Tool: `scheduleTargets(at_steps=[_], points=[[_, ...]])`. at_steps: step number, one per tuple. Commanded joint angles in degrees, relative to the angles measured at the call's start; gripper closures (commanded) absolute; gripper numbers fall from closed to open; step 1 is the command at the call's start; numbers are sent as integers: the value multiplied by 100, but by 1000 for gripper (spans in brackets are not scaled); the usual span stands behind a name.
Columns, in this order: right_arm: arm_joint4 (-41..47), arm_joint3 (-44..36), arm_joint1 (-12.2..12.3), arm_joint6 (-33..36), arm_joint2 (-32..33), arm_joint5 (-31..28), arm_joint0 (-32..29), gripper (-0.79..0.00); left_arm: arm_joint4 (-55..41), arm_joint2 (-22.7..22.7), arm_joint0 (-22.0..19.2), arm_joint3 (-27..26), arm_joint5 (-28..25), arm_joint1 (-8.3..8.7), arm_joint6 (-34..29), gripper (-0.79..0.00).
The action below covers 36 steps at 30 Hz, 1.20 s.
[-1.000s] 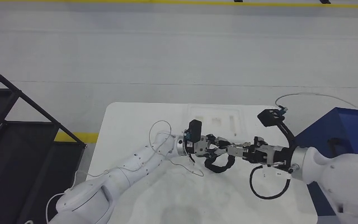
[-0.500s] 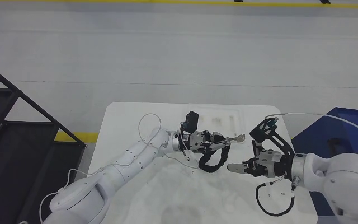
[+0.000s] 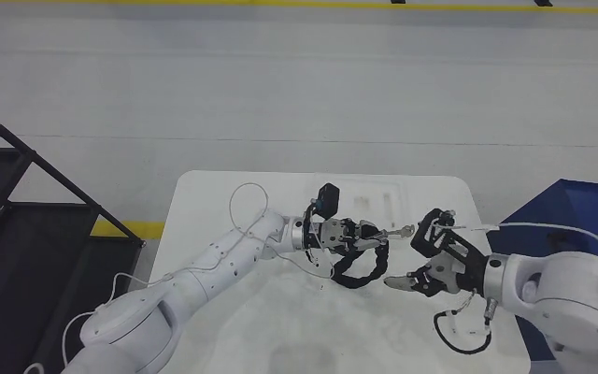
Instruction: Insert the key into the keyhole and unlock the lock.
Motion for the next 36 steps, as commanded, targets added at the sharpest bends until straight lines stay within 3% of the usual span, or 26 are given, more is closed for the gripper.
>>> scheduleTargets(at_steps=[1, 10, 24, 36], points=[[-281, 41, -5, -236, -40, -272, -53, -785, -103, 34, -15, -4, 0, 13, -86, 0], [-1055, -92, -20, -701, -145, -544, -164, -785, -498, 124, -58, -37, 0, 51, -346, 0], [-891, -35, -45, -531, -490, -671, 160, -785, -145, 205, -152, -144, 0, 36, -346, 0], [-765, 187, -17, -334, -354, -899, 437, -785, 465, 272, -193, -145, 0, 34, -38, 0]])
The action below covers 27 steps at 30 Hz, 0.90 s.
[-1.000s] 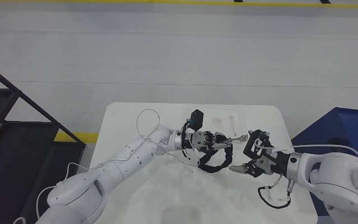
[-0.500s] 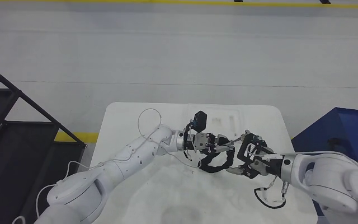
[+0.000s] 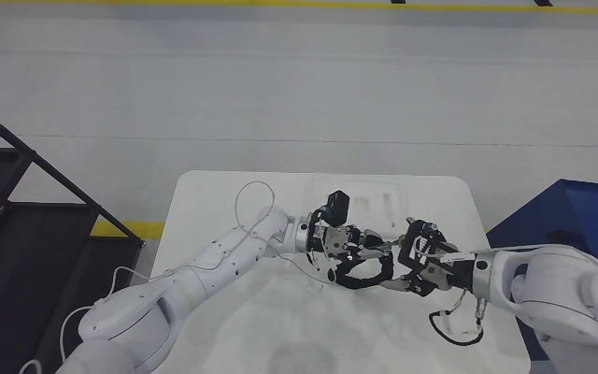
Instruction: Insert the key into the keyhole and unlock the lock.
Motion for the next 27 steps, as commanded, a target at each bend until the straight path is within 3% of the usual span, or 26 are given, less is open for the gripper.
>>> scheduleTargets(at_steps=[1, 9, 10, 11, 15, 21, 27], points=[[-121, 37, 6, -88, 70, -140, 65, -785, 43, 21, -12, 14, 0, 9, 55, 0], [-1143, 67, 20, -836, 153, -1116, 96, -785, 74, 150, -66, 9, 0, 73, 170, 0], [-1239, 73, 21, -922, 153, -1210, 99, -708, 61, 166, -78, 8, 0, 85, 175, 0], [-1346, 80, 23, -986, 151, -1300, 100, -582, 47, 184, -91, -4, 0, 97, 175, 0], [-1655, 128, 28, -1172, 95, -1590, 88, -363, -31, 263, -137, -43, 0, 146, 157, 0], [-2207, 178, 26, -1455, -24, -1852, 125, -259, -189, 394, -190, -106, 0, 199, 98, 0], [-2681, 242, 18, -1727, -118, -1922, 137, -228, -345, 507, -224, -159, 0, 223, 67, 0]])
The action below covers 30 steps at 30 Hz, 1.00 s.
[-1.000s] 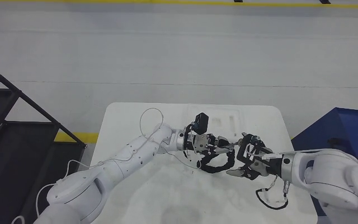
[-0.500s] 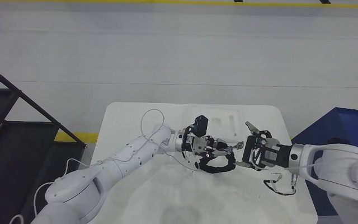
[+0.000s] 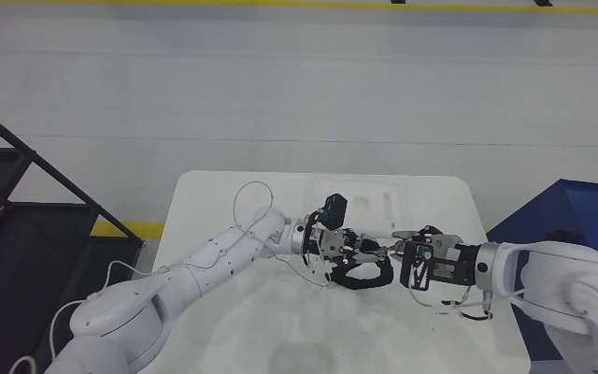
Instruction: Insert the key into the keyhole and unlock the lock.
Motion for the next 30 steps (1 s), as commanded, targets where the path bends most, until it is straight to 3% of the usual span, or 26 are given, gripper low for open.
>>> scheduleTargets(at_steps=[1, 12, 18, 23, 30], points=[[-109, 21, -1, -71, -25, -26, -2, -225, -38, 28, -14, -8, 0, 3, -11, 0], [-366, 71, 24, -242, 57, -208, -87, -246, -167, 120, -88, 16, 0, 31, -13, 0], [-410, 17, 35, -367, 151, -204, -165, -157, -187, 144, -97, -4, 0, 43, -14, 0], [-414, -7, 38, -426, 143, -196, -202, 0, -211, 161, -105, -24, 0, 42, -40, 0], [43, 70, 45, -309, 135, -124, -242, 0, -219, 168, -120, -24, 0, 44, -42, 0]])
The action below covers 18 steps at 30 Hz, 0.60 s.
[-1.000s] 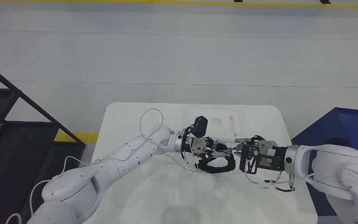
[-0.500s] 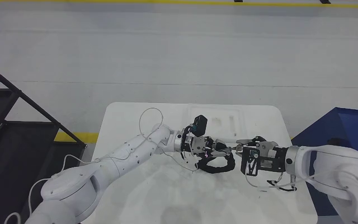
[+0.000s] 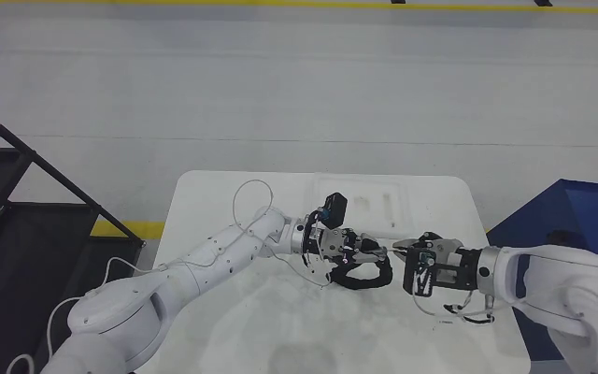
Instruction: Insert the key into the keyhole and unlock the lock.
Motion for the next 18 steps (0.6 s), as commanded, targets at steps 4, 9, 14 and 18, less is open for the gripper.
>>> scheduleTargets(at_steps=[4, 9, 14, 18], points=[[716, 51, 6, 257, -13, 230, 12, 0, 15, -4, -1, -1, 0, 0, 4, 0], [1807, 129, 20, 707, -93, 526, 116, 0, 108, -29, 3, -2, 0, 1, 60, 0], [2750, 181, 44, 1502, -240, 1109, 316, 0, 227, -76, 26, -29, 0, 9, 170, 0], [3217, 128, 47, 1942, -266, 1737, 539, 0, 360, -148, 56, -58, 0, 24, 260, 0]])
